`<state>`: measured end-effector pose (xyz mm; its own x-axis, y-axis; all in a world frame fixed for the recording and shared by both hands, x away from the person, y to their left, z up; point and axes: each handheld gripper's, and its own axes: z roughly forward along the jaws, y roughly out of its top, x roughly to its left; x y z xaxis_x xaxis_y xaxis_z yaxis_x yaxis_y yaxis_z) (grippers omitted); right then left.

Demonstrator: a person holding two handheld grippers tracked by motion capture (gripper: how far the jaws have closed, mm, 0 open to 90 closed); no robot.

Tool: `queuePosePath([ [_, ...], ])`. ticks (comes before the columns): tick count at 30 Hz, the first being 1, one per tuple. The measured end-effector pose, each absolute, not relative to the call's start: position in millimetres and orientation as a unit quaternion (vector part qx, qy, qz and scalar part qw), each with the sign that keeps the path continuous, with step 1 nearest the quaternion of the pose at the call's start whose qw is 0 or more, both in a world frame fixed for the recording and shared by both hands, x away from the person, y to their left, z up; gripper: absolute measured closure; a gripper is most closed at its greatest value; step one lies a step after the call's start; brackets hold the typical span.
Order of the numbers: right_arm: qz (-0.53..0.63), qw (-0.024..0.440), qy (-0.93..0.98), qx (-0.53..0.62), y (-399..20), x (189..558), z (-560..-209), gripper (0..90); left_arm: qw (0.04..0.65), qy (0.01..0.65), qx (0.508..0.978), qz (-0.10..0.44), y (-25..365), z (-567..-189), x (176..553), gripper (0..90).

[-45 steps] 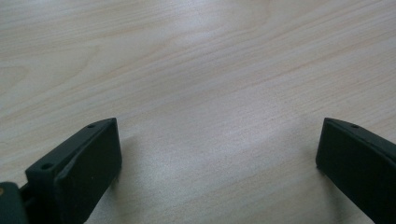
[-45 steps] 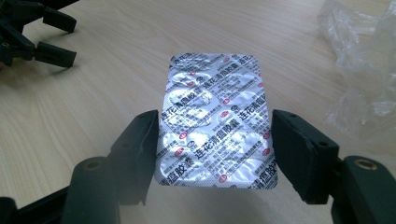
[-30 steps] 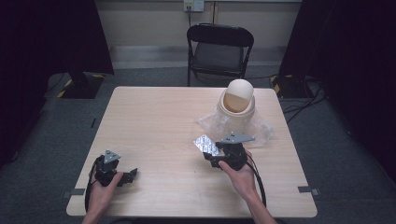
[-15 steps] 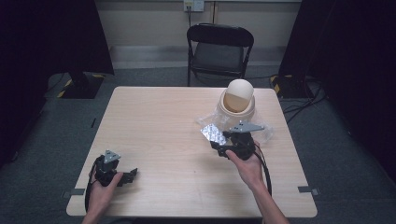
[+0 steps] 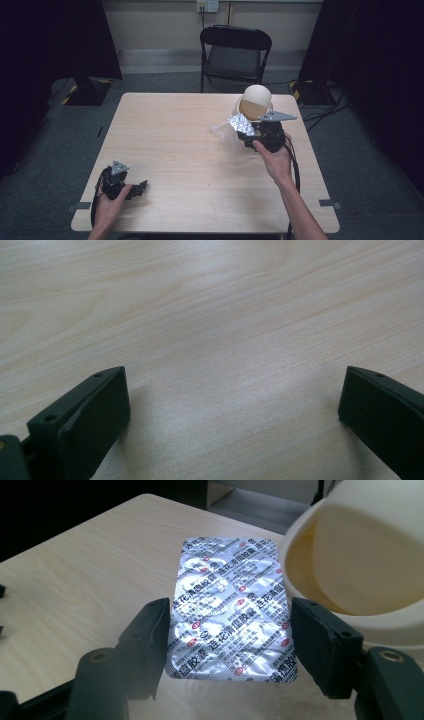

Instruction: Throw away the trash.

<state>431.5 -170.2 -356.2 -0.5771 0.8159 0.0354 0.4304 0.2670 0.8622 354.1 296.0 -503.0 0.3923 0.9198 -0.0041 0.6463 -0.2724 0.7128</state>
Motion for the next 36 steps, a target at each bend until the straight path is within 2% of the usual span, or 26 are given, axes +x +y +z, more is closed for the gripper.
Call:
queuePosePath([
  [22,0.420,0.219,0.745,0.470,-191,464,-368,34.2,0.323,0.509,0.769,0.211,296,-503,354,0.0],
  [36,0.426,0.223,0.740,0.470,-190,476,-353,34.5,0.323,0.509,0.769,0.211,296,-503,354,0.0],
])
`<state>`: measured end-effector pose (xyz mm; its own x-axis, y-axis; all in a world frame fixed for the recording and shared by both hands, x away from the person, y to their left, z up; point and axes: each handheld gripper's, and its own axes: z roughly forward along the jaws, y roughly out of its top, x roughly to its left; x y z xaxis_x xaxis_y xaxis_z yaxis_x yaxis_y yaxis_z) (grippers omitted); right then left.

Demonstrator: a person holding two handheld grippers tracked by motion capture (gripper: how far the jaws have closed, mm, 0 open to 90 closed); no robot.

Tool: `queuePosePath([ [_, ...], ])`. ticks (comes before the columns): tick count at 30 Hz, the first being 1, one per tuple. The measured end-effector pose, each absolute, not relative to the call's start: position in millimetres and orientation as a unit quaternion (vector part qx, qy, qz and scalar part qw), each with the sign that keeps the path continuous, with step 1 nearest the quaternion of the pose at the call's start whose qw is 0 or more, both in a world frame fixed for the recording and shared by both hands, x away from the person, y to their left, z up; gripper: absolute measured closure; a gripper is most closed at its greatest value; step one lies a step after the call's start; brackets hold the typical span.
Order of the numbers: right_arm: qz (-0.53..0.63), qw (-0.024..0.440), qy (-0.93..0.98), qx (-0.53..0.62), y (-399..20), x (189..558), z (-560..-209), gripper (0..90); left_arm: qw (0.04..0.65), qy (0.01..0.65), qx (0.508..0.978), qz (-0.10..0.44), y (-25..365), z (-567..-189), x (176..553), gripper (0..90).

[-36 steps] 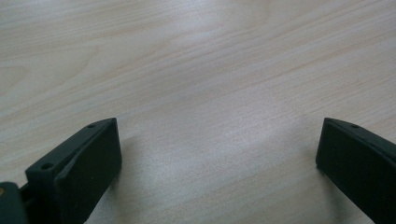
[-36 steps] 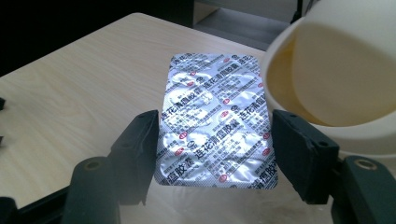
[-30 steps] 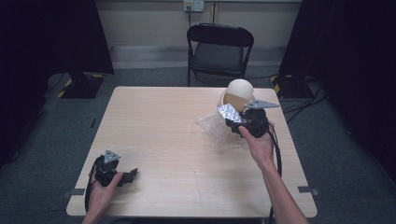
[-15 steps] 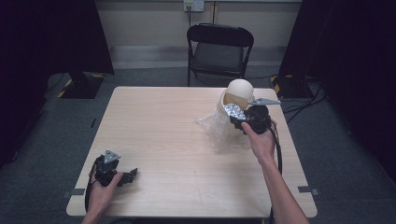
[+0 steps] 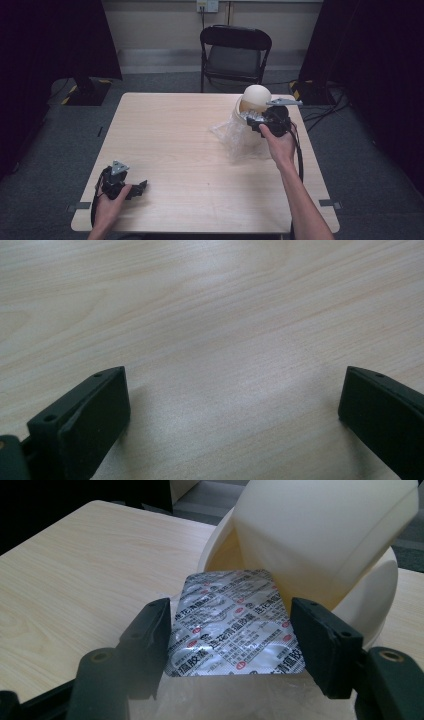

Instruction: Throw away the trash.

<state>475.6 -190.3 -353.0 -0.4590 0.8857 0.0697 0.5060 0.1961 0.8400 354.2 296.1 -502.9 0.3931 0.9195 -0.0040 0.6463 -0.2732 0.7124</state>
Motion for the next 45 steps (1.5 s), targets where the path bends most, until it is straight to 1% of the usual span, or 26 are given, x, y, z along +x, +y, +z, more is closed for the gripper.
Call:
queuePosePath([
  [9,0.437,0.219,0.729,0.479,-190,485,-354,34.4,0.324,0.509,0.769,0.212,296,-503,354,0.0],
  [15,0.440,0.219,0.723,0.485,-192,481,-355,34.8,0.323,0.510,0.769,0.212,296,-503,355,0.0],
  [22,0.435,0.232,0.707,0.508,-192,473,-364,35.2,0.323,0.510,0.769,0.212,296,-503,355,0.0],
  [24,0.430,0.248,0.702,0.510,-192,472,-364,47.8,0.324,0.510,0.768,0.211,296,-503,355,0.0],
  [25,0.430,0.255,0.701,0.509,-192,472,-364,45.2,0.323,0.510,0.768,0.212,296,-503,355,0.0],
  [34,0.436,0.254,0.703,0.502,-187,481,-362,45.4,0.325,0.511,0.767,0.211,295,-503,356,0.0],
  [38,0.435,0.259,0.710,0.490,-184,481,-361,41.4,0.325,0.511,0.767,0.211,295,-503,356,0.0],
  [45,0.444,0.253,0.708,0.487,-189,479,-358,39.2,0.325,0.511,0.767,0.211,295,-503,356,0.0],
])
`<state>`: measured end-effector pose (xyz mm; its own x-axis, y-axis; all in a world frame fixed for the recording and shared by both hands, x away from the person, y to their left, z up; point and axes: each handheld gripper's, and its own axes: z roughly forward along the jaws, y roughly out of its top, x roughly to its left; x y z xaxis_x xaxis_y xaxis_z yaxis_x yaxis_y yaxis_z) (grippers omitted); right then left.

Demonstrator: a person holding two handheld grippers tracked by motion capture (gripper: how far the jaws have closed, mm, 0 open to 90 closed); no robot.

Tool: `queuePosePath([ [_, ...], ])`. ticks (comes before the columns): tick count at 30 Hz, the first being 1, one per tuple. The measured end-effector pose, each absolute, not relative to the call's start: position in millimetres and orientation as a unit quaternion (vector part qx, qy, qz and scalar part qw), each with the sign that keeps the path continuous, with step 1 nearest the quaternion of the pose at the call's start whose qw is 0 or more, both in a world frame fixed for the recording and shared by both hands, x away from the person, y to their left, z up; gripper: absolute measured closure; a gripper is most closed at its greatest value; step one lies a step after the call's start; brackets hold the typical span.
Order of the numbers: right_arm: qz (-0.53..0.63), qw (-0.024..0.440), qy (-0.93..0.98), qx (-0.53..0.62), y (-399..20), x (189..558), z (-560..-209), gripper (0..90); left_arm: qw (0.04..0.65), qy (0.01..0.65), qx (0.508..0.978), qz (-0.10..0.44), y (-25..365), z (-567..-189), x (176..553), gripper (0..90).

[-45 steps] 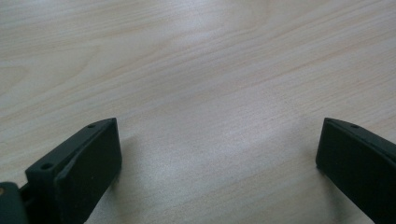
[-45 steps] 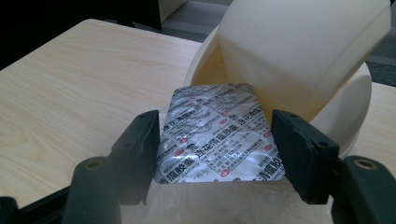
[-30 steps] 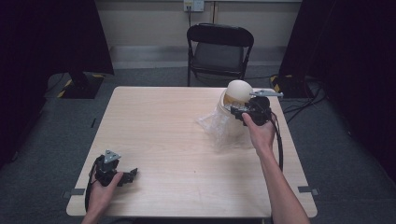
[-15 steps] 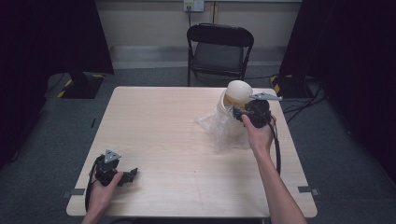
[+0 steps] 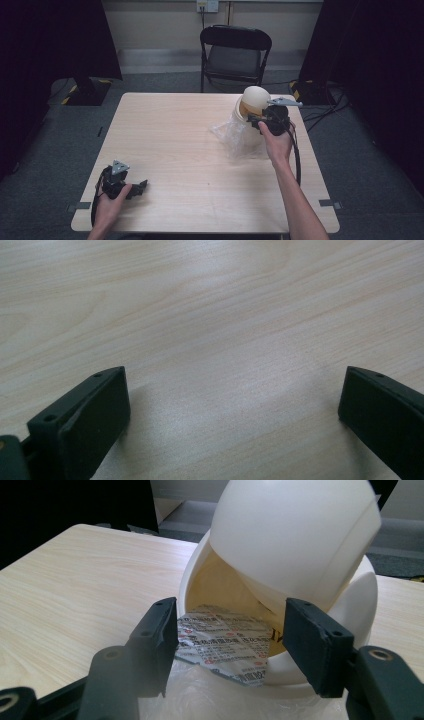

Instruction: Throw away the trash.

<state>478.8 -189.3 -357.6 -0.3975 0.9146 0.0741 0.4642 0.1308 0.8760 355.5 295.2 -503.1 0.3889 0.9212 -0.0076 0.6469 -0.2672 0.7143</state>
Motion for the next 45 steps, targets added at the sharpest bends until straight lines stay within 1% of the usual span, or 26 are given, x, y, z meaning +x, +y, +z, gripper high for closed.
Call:
queuePosePath([
  [5,0.450,0.249,0.712,0.478,-190,477,-356,46.7,0.324,0.511,0.768,0.211,295,-503,356,0.0],
  [14,0.462,0.252,0.711,0.466,-188,470,-347,48.1,0.325,0.511,0.767,0.211,295,-503,356,0.0],
  [20,0.467,0.230,0.716,0.466,-188,470,-353,49.6,0.325,0.511,0.767,0.211,295,-503,356,0.0],
  [22,0.468,0.225,0.717,0.465,-189,467,-355,47.4,0.325,0.511,0.767,0.211,295,-503,356,0.0],
  [25,0.471,0.219,0.717,0.464,-190,462,-356,41.4,0.324,0.511,0.767,0.211,295,-503,356,0.0],
  [26,0.471,0.219,0.717,0.464,-190,462,-356,41.4,0.324,0.511,0.767,0.211,295,-503,356,0.0],
  [27,0.473,0.212,0.718,0.464,-191,457,-357,37.1,0.324,0.511,0.767,0.211,295,-503,355,0.0],
  [32,0.470,0.202,0.721,0.467,-196,449,-360,29.4,0.324,0.511,0.767,0.212,295,-503,355,0.0],
  [34,0.476,0.201,0.718,0.466,-198,445,-360,28.3,0.324,0.512,0.767,0.212,295,-503,355,0.0],
  [37,0.474,0.198,0.720,0.467,-200,437,-363,23.8,0.324,0.512,0.767,0.212,295,-503,355,0.0],
  [38,0.474,0.198,0.720,0.467,-200,437,-363,23.8,0.324,0.512,0.767,0.212,295,-503,355,0.0],
  [39,0.471,0.201,0.720,0.468,-201,432,-367,21.2,0.324,0.512,0.767,0.212,295,-503,355,0.0],
  [41,0.469,0.201,0.722,0.467,-203,427,-370,20.8,0.324,0.512,0.767,0.212,295,-503,355,0.0],
  [45,0.461,0.206,0.726,0.466,-205,417,-377,16.3,0.324,0.512,0.767,0.212,295,-503,355,0.0],
])
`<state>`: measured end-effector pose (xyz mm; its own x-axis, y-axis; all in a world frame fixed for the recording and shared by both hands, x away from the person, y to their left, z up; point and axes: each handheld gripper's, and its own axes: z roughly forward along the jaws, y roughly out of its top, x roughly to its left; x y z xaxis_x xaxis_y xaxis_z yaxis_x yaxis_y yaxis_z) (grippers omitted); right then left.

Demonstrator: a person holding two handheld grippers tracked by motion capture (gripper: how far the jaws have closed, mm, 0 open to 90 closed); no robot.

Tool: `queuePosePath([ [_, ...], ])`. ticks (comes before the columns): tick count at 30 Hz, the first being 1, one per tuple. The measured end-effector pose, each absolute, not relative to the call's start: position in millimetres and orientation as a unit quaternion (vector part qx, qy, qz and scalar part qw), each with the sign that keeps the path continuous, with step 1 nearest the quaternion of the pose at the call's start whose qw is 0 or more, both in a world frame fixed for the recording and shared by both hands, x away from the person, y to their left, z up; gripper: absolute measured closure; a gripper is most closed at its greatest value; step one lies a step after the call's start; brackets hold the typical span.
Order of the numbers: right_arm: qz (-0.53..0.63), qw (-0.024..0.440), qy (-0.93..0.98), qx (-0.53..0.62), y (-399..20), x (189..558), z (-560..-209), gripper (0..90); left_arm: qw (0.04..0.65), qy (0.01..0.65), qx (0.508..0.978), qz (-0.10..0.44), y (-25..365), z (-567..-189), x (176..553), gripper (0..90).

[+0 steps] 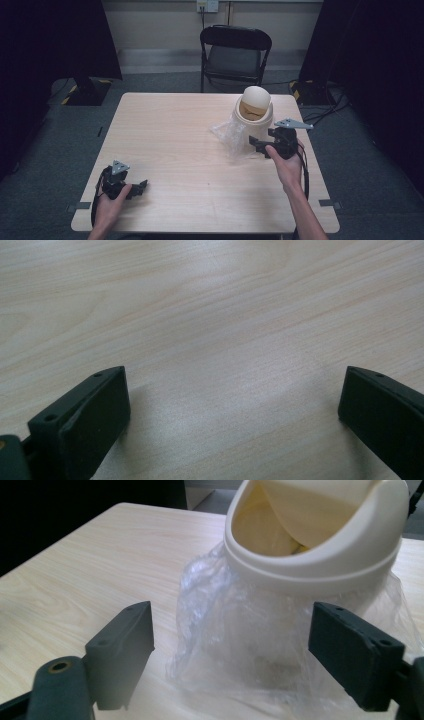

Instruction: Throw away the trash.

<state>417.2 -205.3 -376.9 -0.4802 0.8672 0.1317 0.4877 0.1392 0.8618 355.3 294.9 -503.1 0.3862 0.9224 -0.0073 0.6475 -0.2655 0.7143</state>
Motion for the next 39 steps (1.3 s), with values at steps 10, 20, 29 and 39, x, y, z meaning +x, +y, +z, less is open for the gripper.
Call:
queuePosePath([
  [10,0.450,0.206,0.732,0.469,-214,397,-395,14.6,0.324,0.512,0.767,0.212,295,-503,355,0.0],
  [20,0.435,0.190,0.749,0.463,-219,372,-420,14.7,0.327,0.514,0.765,0.211,295,-503,355,0.0],
  [29,0.417,0.181,0.756,0.472,-225,357,-442,14.7,0.327,0.514,0.765,0.211,295,-503,355,0.0],
  [39,0.382,0.165,0.760,0.500,-234,352,-480,14.7,0.327,0.514,0.764,0.211,294,-503,355,0.0],
])
